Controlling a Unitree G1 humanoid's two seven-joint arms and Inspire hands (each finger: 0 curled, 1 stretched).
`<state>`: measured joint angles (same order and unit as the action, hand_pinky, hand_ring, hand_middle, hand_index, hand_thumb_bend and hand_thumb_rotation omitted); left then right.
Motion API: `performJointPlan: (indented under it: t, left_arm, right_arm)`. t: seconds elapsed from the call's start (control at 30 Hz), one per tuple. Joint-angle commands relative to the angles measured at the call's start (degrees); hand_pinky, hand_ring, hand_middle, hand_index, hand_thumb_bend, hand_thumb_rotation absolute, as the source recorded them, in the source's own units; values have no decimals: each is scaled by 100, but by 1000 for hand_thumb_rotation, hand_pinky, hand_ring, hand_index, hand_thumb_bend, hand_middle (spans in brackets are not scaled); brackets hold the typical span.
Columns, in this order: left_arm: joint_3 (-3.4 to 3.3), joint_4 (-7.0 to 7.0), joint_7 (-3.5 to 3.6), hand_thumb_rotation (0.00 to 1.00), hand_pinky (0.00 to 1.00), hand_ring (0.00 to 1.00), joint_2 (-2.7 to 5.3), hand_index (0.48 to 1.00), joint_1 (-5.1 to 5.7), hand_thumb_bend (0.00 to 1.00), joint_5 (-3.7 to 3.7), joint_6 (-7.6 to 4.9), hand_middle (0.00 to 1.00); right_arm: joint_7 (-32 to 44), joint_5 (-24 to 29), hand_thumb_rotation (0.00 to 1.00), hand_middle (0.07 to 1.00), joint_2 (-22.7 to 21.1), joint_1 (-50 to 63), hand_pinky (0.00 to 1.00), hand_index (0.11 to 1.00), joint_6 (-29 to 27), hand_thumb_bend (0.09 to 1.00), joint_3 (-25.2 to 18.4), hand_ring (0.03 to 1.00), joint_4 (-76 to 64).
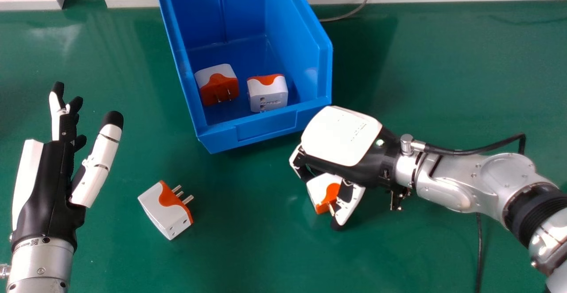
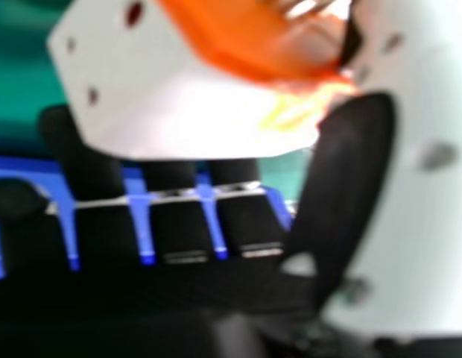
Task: Pick all objects and put in blue box
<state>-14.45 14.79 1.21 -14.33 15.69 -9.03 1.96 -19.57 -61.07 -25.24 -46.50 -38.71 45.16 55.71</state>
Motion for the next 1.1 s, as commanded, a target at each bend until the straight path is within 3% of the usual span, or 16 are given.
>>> performJointPlan:
  t: [0.0, 0.3, 0.67, 0.87, 1.07]
  left_arm:
    - [-13, 74, -7, 870, 931, 988, -59, 987, -49, 455, -9, -111, 984]
    - [2, 82, -5, 869, 931, 988, -34, 987, -43, 456, 7, -117, 984]
    - [23, 30, -10, 869, 932, 988, -17, 987, -12, 452, 22, -218, 984]
    - [61, -7, -44, 868, 934, 989, -25, 987, -30, 441, -44, -263, 984]
    - [79, -54, -57, 868, 935, 989, -40, 988, -78, 442, -64, -275, 985]
  right_arm:
    - [119, 8, 340, 118, -77, 1, 12, 206, 127, 342, 0, 53, -72]
    - [494, 508, 358, 118, -139, 314, 12, 183, 227, 323, -352, 52, -448]
    - [1867, 1752, 360, 111, -504, 1551, 15, 161, 561, 293, -1419, 52, -2922]
    - [2580, 2527, 356, 111, -645, 2224, 18, 157, 651, 290, -2014, 55, -4529]
    - [2971, 2901, 345, 112, -489, 2268, 20, 153, 739, 293, -2333, 56, -5170]
